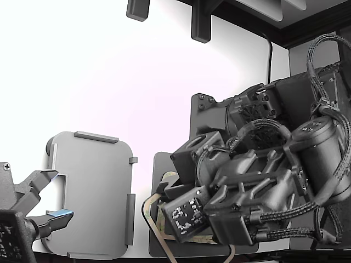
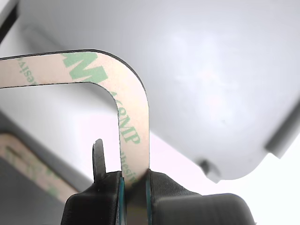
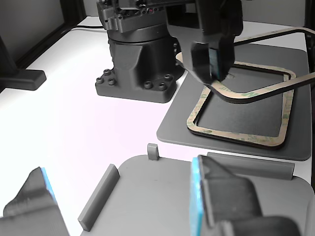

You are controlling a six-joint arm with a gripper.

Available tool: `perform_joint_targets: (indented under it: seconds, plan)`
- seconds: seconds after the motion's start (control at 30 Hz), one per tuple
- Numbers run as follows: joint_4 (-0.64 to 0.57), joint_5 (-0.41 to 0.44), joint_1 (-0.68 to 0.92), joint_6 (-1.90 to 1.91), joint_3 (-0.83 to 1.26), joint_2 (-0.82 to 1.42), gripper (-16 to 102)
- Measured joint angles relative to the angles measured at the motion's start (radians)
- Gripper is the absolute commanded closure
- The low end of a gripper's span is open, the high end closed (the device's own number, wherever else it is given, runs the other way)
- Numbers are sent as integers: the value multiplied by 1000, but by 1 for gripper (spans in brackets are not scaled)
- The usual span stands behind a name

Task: Move top rectangular frame to the holder.

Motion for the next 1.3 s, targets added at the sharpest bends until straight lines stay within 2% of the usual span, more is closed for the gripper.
perform_joint_targets:
  seconds: [0.47,0.9,1.3]
  plan:
    - [0,3,-229,276,-258,-261,97]
    - [0,11,-298,334,-337,-436,97]
    - [-8,34,-313,325,-347,-486,97]
